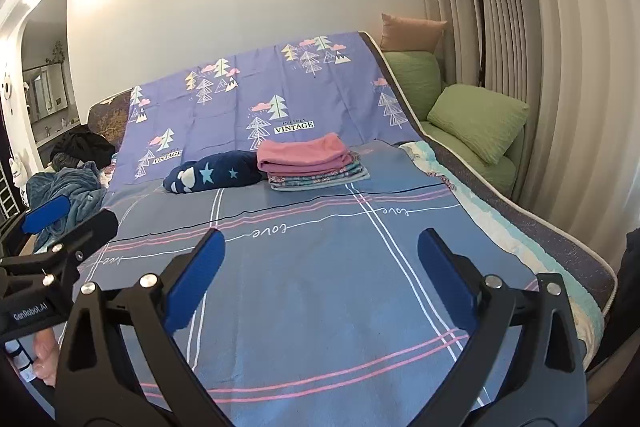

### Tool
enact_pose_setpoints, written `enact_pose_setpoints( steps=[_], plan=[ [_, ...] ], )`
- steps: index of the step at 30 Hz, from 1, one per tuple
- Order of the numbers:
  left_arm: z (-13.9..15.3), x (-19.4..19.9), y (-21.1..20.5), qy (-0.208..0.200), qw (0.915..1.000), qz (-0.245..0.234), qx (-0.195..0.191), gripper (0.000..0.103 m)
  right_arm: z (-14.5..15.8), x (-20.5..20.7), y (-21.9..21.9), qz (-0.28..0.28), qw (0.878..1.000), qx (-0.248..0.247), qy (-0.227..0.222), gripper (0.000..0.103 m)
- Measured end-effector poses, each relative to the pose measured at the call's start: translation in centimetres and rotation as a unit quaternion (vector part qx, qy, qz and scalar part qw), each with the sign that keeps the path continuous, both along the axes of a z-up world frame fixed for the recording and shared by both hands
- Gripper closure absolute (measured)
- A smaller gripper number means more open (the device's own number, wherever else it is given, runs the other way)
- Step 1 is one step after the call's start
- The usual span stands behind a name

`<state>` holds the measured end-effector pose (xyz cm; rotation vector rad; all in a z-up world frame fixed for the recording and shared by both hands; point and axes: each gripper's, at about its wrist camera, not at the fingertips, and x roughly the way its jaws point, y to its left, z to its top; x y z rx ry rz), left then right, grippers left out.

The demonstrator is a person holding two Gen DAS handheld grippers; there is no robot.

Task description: Fold small clothes

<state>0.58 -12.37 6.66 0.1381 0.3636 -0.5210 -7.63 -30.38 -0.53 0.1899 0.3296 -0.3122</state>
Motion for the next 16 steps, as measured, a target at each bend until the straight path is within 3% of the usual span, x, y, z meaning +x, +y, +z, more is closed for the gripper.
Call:
enact_pose_setpoints(
  steps=[16],
  plan=[
    [-0.6, -1.1, 1.4, 0.006, 0.9999, 0.007, 0.009, 0.001, 0.0, -1.0, 1.2, -0.009, 1.000, -0.018, 0.001, 0.004]
  ],
)
